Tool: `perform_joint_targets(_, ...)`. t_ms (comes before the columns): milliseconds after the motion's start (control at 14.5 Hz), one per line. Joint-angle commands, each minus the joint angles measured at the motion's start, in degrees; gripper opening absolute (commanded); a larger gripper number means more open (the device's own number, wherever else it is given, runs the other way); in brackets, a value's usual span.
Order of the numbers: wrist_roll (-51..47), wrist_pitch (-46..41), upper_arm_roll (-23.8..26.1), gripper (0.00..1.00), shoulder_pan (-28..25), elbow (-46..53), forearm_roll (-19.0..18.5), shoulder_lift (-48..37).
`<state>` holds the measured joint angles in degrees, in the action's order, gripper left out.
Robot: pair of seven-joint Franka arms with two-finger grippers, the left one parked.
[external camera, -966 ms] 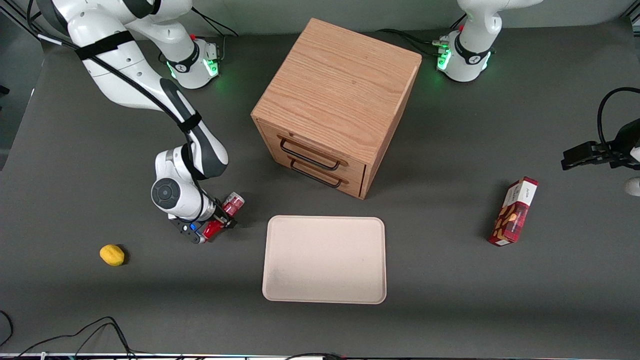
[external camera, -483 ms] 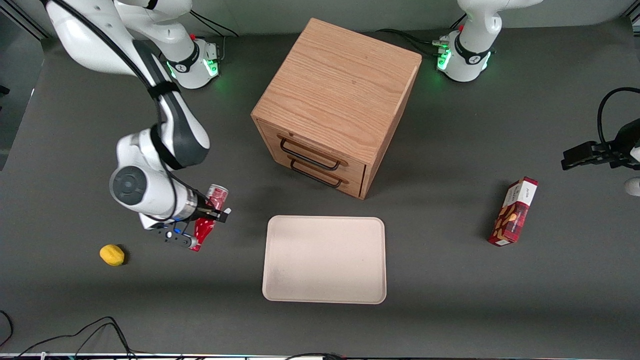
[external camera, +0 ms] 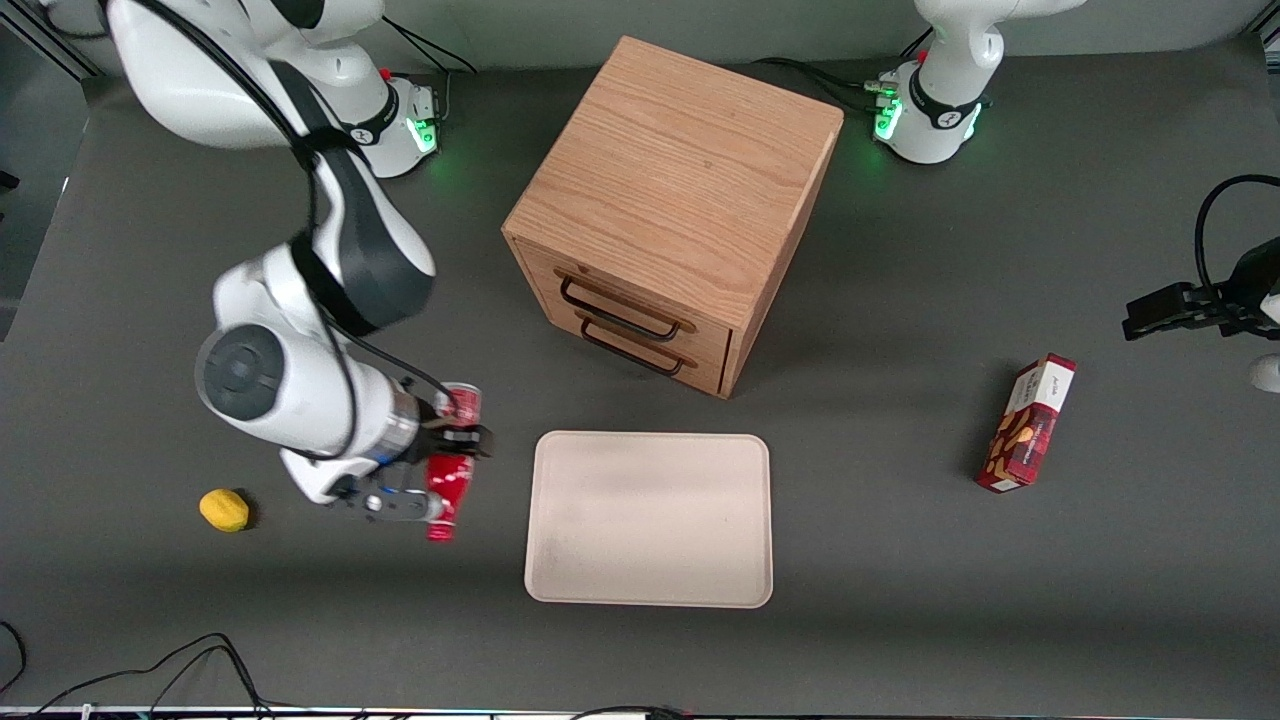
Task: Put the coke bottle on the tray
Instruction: 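Lift the bottle and carry it toward the cream tray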
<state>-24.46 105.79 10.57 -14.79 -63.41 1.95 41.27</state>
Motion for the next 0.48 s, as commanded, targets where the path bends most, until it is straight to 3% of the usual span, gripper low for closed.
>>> perform_joint_targets(0, 0.7, 7.2, 1.9, 0.0, -1.3, 7.9, -0.2, 12.0)
perform_joint_targets(414, -4.4, 18.9, 1.6, 0.0, -2.9, 7.5, -0.5, 20.6)
